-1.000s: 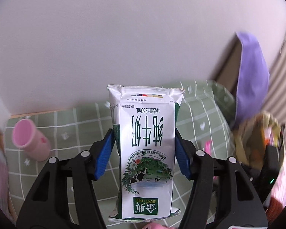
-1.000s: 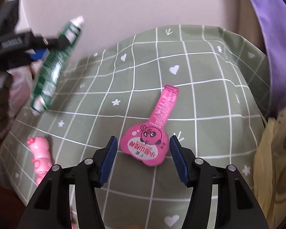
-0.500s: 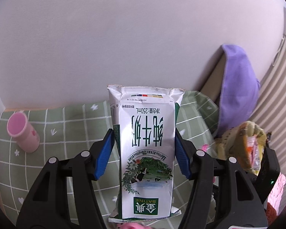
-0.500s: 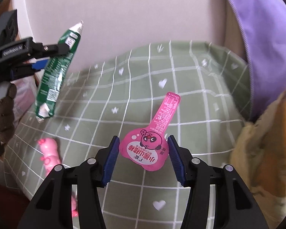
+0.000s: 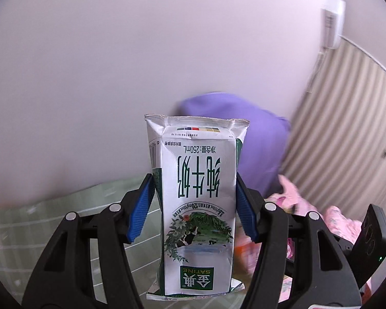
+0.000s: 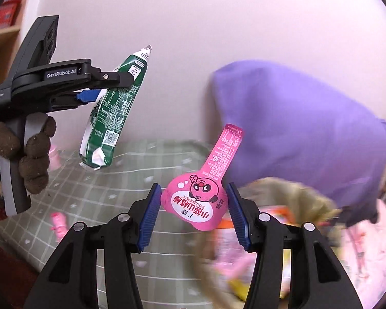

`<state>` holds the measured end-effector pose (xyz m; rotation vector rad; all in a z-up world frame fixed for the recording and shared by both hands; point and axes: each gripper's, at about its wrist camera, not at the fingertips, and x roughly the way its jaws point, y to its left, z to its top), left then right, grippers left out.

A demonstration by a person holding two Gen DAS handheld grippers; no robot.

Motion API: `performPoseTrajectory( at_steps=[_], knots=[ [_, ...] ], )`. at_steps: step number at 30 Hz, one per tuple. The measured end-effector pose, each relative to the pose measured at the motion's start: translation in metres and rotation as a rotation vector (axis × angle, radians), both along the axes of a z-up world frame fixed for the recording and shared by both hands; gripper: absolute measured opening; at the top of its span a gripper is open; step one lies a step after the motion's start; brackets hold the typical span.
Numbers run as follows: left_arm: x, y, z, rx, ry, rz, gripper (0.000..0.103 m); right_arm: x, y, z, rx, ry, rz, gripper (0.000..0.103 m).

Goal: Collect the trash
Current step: 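Carry the milk carton and pink lollipop candy over the yellow trash bag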

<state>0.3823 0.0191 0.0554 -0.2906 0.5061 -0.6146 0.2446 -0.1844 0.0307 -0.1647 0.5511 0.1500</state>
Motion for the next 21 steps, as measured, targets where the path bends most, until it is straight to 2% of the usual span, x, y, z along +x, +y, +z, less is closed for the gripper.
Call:
performPoseTrajectory(
  at_steps=[6, 8, 11, 15, 18, 21],
  knots=[
    [-0.016, -0.089, 0.024, -0.03, -0.116, -0.162, 0.057, -0.032, -0.06, 0.024, -0.024, -0.044, -0.128, 0.049],
    [-0.019, -0.116, 0.024, -0.027, -0.122, -0.212, 0.057, -0.042, -0.081, 0.025, -0.015, -0.043, -0.167, 0.049],
    [-0.017, -0.152, 0.015, -0.021, -0.088, -0.256, 0.057, -0.055, -0.105, 0.022, -0.01, -0.045, -0.216, 0.049],
    [-0.006, -0.186, -0.002, -0.037, -0.028, -0.255, 0.057, -0.074, -0.136, 0.017, 0.012, -0.049, -0.283, 0.049],
    [0.003, -0.206, -0.015, -0.073, -0.003, -0.217, 0.057, -0.084, -0.156, 0.013, 0.039, -0.052, -0.326, 0.049],
    [0.01, -0.215, -0.037, -0.04, 0.01, -0.182, 0.057, -0.085, -0.173, 0.007, 0.079, -0.053, -0.344, 0.049]
  ],
)
